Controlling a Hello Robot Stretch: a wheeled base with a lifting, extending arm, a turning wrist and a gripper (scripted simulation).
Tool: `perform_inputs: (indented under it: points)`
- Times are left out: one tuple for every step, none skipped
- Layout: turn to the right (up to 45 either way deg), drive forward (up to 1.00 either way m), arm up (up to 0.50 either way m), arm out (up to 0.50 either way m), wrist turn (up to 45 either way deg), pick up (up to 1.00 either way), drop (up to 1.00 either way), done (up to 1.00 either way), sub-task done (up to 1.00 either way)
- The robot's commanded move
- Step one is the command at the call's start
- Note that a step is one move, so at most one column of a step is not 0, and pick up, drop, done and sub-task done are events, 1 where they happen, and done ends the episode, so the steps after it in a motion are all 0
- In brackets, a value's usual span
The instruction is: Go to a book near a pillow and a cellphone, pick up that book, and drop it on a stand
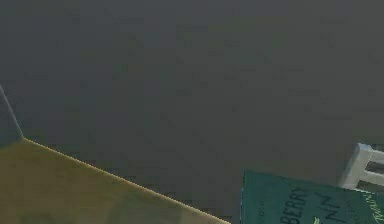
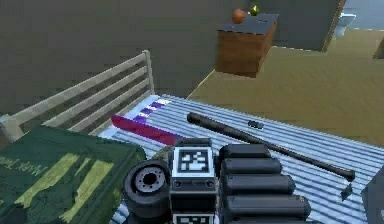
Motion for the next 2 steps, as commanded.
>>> perform_inputs:
  points:
    - [-45.0,0.0,0.0,0.0,0.0,0.0,0.0,0.0,0.0]
    - [-12.0,0.0,0.0,0.0,0.0,0.0,0.0,0.0,0.0]
